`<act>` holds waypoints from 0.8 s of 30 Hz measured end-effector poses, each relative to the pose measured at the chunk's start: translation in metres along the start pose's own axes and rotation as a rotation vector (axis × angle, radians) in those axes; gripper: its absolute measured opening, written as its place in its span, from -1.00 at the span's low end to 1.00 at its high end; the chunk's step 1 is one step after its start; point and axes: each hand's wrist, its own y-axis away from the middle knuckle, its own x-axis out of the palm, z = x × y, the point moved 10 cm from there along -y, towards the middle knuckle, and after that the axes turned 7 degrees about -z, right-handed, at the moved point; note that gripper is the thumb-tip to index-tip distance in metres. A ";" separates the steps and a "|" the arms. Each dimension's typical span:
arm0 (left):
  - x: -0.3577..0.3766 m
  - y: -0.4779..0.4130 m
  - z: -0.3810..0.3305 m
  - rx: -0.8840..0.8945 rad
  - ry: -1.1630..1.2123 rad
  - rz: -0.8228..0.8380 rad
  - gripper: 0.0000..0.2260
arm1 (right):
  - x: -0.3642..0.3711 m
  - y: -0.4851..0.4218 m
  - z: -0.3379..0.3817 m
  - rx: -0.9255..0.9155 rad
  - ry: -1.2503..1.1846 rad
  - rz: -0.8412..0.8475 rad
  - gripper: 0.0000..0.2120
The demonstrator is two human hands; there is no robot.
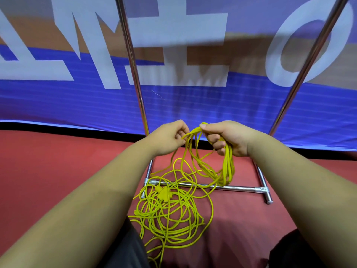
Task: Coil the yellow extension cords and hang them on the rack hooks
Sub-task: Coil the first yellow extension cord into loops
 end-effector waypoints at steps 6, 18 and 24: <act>0.024 0.000 0.037 -0.121 -0.127 0.178 -0.89 | -0.003 -0.002 0.003 -0.034 0.006 -0.008 -0.77; 0.026 0.014 0.127 -0.291 -0.514 0.299 -0.86 | -0.024 0.010 0.033 -0.092 -0.372 0.032 -0.74; 0.018 0.035 0.161 -0.435 -0.640 0.409 -0.83 | -0.057 0.006 0.045 -0.196 -0.671 -0.089 -0.75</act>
